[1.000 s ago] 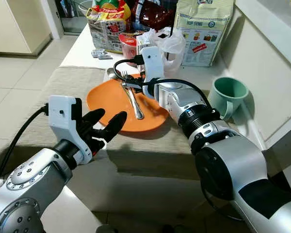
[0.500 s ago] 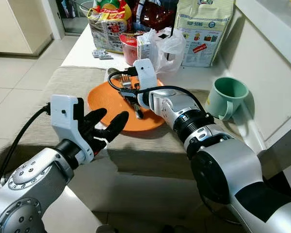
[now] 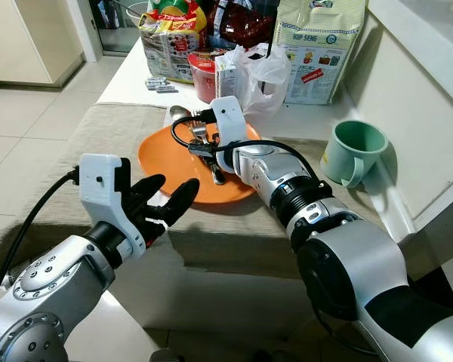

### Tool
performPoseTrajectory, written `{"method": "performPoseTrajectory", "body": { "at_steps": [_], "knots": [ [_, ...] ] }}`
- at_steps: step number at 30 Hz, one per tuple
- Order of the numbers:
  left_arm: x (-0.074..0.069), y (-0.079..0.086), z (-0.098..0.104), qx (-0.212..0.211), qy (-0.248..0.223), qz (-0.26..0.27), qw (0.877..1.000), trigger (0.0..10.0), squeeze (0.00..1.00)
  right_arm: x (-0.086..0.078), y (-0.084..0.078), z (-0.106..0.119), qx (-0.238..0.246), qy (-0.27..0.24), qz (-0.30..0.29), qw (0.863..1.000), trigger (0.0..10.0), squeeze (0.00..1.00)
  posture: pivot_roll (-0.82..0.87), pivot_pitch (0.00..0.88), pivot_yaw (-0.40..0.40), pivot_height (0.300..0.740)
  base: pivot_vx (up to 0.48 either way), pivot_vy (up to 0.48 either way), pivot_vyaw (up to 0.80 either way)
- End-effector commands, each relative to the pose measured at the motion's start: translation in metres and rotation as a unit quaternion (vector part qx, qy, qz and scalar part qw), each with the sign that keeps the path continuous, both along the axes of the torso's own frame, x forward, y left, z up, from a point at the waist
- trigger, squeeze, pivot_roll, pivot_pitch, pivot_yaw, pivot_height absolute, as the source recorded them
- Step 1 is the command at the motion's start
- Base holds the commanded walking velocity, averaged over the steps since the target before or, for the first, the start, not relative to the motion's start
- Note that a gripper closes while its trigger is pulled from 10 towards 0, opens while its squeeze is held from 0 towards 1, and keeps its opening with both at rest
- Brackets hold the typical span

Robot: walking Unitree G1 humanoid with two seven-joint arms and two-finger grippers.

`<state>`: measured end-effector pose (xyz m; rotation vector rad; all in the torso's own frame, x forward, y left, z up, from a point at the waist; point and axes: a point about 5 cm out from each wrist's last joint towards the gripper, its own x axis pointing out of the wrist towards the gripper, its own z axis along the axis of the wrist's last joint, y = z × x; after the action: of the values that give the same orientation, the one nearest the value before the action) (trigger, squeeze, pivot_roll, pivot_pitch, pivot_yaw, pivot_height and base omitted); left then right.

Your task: Setting the table

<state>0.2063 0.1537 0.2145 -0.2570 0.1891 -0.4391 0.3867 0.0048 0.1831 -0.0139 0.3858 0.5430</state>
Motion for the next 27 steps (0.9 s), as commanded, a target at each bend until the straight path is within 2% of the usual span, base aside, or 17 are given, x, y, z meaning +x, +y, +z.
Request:
{"method": "performPoseTrajectory", "body": {
  "at_steps": [1, 17, 21, 27],
  "knots": [
    [-0.003, -0.001, 0.001, 0.0, -0.001, -0.003, 1.0, 10.0, 0.0, -0.007, -0.002, -0.021, 0.001, 0.048, -0.01, 0.999, 0.0, 0.0, 0.21, 0.088, -0.012, 0.74, 0.0, 0.0, 0.0],
    [-0.003, -0.001, 0.001, -0.004, 0.005, -0.003, 1.0, 10.0, 0.0, -0.009, 0.002, -0.023, 0.018, 0.045, -0.006, 0.999, 0.0, 0.0, 0.2, 0.106, -0.005, 0.74, 0.0, 0.0, 0.0],
    [-0.003, -0.001, 0.001, -0.006, 0.006, -0.002, 1.0, 10.0, 0.0, -0.002, 0.002, -0.005, 0.004, -0.046, -0.014, 0.999, 0.0, 0.0, 0.2, 0.104, -0.006, 0.74, 0.0, 0.0, 0.0],
    [-0.001, -0.002, 0.0, -0.008, 0.007, -0.002, 1.0, 10.0, 0.0, 0.0, 0.004, 0.006, -0.011, -0.106, -0.017, 0.994, 0.0, 0.0, 0.2, 0.096, -0.005, 0.74, 0.0, 0.0, 0.0]
  ]
}}
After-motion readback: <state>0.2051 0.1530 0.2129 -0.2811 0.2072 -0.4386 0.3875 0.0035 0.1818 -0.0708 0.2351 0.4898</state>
